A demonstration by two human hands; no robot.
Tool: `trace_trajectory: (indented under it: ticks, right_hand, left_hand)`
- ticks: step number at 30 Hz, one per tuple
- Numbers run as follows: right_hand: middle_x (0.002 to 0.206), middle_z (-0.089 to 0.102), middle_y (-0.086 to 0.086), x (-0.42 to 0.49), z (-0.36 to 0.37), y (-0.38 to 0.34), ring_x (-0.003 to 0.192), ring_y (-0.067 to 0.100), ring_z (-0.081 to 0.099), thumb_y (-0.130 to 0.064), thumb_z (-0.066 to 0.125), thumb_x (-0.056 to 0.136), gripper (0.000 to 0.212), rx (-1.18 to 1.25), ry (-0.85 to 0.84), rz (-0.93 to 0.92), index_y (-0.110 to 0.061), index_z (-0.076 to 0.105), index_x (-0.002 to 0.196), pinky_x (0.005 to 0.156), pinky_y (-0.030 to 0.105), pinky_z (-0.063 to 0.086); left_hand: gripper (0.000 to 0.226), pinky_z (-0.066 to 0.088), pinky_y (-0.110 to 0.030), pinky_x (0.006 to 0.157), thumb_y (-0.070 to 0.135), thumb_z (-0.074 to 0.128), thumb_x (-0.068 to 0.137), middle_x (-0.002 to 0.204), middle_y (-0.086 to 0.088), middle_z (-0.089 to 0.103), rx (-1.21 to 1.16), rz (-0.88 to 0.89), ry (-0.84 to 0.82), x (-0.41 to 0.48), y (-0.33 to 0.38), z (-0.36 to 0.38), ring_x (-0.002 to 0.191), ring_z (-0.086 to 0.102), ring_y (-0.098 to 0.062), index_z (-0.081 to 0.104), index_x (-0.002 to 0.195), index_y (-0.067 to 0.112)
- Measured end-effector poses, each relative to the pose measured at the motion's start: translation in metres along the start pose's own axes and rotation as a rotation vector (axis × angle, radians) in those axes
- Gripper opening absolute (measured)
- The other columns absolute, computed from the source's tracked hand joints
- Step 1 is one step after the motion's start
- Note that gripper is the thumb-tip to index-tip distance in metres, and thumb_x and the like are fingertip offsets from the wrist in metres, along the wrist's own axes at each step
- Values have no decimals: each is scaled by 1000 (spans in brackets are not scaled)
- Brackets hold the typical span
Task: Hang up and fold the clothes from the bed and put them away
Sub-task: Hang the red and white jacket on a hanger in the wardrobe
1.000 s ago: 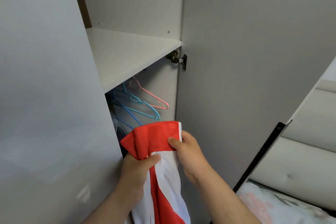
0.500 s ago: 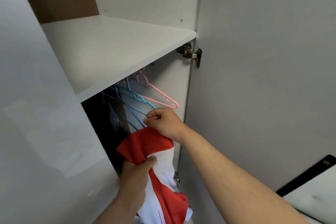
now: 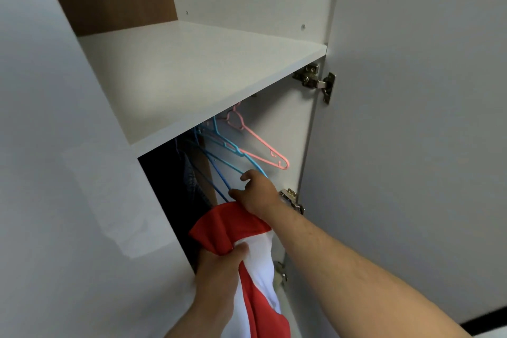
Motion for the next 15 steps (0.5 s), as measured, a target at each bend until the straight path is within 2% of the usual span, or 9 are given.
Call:
trace_trajectory:
  ticks: [2, 6, 8, 11, 15]
  right_hand:
    - [113, 68, 3, 4, 11, 1, 107, 19, 62, -43, 74, 85, 43, -34, -44, -19, -18, 67, 120, 85, 24, 41]
    - [106, 74, 3, 4, 25, 2, 102, 18, 67, -35, 73, 88, 32, 32, -95, -42, -20, 72, 115, 89, 24, 47]
    - [109, 73, 5, 4, 29, 6, 104, 18, 66, -30, 73, 88, 31, 53, -100, -39, -18, 71, 116, 95, 26, 48]
    - [116, 71, 6, 0, 32, 11, 109, 18, 64, -27, 71, 91, 28, 123, -115, -37, -12, 72, 115, 93, 21, 43]
    - [106, 74, 4, -10, 35, 12, 98, 14, 66, -33, 69, 93, 24, 363, -173, -8, -13, 76, 104, 87, 24, 50]
  left_hand:
    - [61, 44, -31, 91, 19, 87, 68, 114, -3, 68, 0, 10, 13, 1, 1, -1, 103, 61, -21, 62, 124, 12]
    - [53, 46, -32, 89, 21, 89, 64, 107, 0, 70, -19, -1, 4, -2, 1, -2, 98, 65, -17, 65, 111, 18]
    - [64, 50, -37, 95, 31, 87, 54, 106, 0, 71, -30, -8, -16, -5, 3, -1, 100, 66, -18, 65, 112, 19]
    - [77, 52, -43, 98, 42, 80, 42, 107, 0, 72, -44, -16, -22, -9, 6, -1, 101, 68, -19, 65, 115, 21]
    - [86, 51, -42, 99, 49, 77, 37, 110, 3, 70, -11, -6, -22, -11, 8, -2, 104, 66, -17, 63, 118, 24]
Point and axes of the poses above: each hand's wrist, its own x-axis towards the middle knuckle, its own z-axis out of the palm, y = z × x, the point moved 8 cm from there along x, towards the middle knuckle
